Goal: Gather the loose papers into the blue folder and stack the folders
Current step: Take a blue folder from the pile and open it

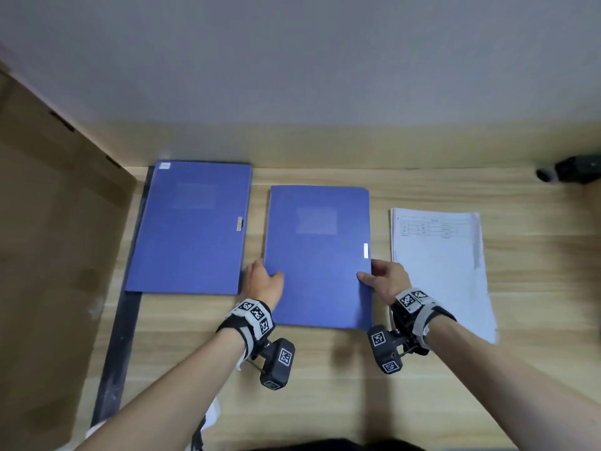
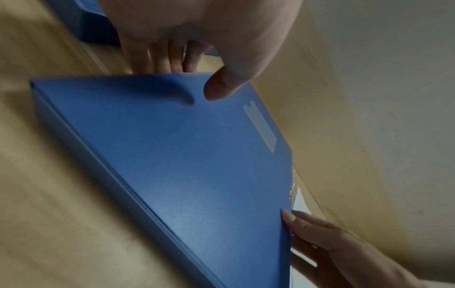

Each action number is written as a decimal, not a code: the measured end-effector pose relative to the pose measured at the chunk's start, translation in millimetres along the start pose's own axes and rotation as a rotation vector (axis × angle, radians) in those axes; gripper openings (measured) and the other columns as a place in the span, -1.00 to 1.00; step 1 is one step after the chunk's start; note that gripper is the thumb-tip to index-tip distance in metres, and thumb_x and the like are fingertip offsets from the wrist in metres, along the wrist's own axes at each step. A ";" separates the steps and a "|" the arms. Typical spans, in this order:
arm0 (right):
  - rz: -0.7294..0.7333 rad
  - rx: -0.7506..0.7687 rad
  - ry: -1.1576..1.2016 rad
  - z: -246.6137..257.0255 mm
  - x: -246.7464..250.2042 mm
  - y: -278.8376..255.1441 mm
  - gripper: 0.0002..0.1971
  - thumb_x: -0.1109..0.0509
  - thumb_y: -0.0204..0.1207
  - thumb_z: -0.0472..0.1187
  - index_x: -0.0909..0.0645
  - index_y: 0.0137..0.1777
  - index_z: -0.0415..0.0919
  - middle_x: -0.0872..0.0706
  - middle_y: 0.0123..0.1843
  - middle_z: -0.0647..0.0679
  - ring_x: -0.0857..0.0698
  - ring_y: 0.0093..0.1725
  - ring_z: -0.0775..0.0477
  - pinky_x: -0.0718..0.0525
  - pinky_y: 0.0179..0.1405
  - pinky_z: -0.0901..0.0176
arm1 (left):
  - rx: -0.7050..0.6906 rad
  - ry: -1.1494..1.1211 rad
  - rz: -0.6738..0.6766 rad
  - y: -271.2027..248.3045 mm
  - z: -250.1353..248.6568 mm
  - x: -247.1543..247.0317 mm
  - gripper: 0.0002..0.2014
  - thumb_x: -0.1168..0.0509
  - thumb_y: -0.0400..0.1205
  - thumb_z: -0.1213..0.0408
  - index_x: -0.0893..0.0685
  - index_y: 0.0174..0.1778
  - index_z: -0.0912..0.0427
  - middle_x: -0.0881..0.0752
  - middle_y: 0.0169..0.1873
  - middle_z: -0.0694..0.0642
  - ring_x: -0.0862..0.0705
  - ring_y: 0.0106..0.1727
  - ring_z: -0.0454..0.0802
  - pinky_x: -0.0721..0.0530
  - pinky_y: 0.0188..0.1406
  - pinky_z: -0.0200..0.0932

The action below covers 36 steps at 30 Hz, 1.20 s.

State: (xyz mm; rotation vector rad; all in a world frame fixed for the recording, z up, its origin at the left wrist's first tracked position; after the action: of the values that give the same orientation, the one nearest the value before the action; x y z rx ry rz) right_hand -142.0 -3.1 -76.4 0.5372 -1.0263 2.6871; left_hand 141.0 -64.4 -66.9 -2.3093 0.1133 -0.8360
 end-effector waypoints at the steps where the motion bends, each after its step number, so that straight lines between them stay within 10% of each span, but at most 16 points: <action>1: 0.013 0.012 -0.033 -0.7 1.1 0.1 -0.76 -0.49 0.47 -0.25 -0.78 0.14 -0.13 -0.85 0.00 -0.05 -0.81 0.02 -0.11 -0.75 0.17 -0.07 | 0.002 0.038 0.003 -0.2 1.7 -2.9 -0.45 -0.22 0.43 0.11 -0.53 0.38 0.16 -0.56 0.30 0.16 -0.63 0.30 0.24 -0.65 0.30 0.17; 10: 0.030 0.042 -0.081 -4.8 15.7 12.6 -0.88 -0.43 0.52 -0.24 -0.78 -0.14 -0.03 -0.81 -0.22 0.01 -0.75 -0.13 -0.04 -0.65 -0.03 0.15 | -0.290 0.554 0.059 -28.2 -38.0 -28.1 -0.24 -0.25 0.62 0.19 -0.03 0.72 0.08 0.12 0.75 0.09 0.17 0.76 0.07 -0.07 0.69 0.13; 19: 0.027 0.067 0.082 -8.2 45.2 23.9 -0.74 -0.33 0.56 -0.36 -0.73 -0.25 -0.04 -0.83 -0.18 -0.14 -0.73 -0.26 -0.12 -0.75 -0.06 -0.06 | -0.237 0.982 0.322 -47.9 -82.3 -121.4 -0.16 -0.18 0.64 -0.01 0.17 0.71 0.09 0.35 0.69 0.33 0.25 0.70 0.44 -0.44 0.43 0.40; 25: 0.040 0.036 0.166 -31.8 67.8 31.7 -0.73 -0.28 0.51 -0.43 -0.76 -0.25 -0.18 -0.86 -0.08 -0.22 -0.81 -0.18 -0.23 -0.79 0.01 -0.05 | -0.109 1.053 0.275 -43.8 -97.4 -135.6 -0.08 -0.18 0.64 -0.14 0.20 0.71 0.22 0.22 0.68 0.46 0.12 0.68 0.54 -0.46 0.41 0.45; 30: 0.034 0.005 0.197 -39.4 78.3 35.9 -0.74 -0.27 0.52 -0.45 -0.76 -0.23 -0.23 -0.83 -0.11 -0.36 -0.73 -0.27 -0.13 -0.77 -0.02 -0.05 | -0.156 1.197 0.309 -40.0 -119.9 -144.7 -0.33 -0.18 0.61 -0.05 -0.33 0.61 0.21 -0.17 0.69 0.32 -0.03 0.67 0.55 -0.25 0.57 0.40; 36: 0.059 0.002 0.189 -37.3 73.3 36.6 -0.77 -0.26 0.54 -0.44 -0.77 -0.12 -0.32 -0.84 -0.16 -0.28 -0.75 -0.26 -0.07 -0.75 -0.15 0.18 | -0.179 1.078 0.283 -33.1 -130.3 -150.6 -0.78 -0.20 0.46 0.11 -0.61 -0.09 0.12 -0.76 0.03 0.24 -0.62 0.31 0.41 -0.41 0.49 0.28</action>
State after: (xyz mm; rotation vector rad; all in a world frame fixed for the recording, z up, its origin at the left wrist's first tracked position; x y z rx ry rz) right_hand -230.3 0.3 -94.1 0.2511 -1.0011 2.7267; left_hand -60.3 -68.6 -53.0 -1.6700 0.9738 -1.8558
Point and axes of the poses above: each hand's wrist, its own y-axis towards the middle knuckle, its own x-axis out of the back of the hand, z = x × y, the point moved 5 cm from there along y, towards the middle knuckle
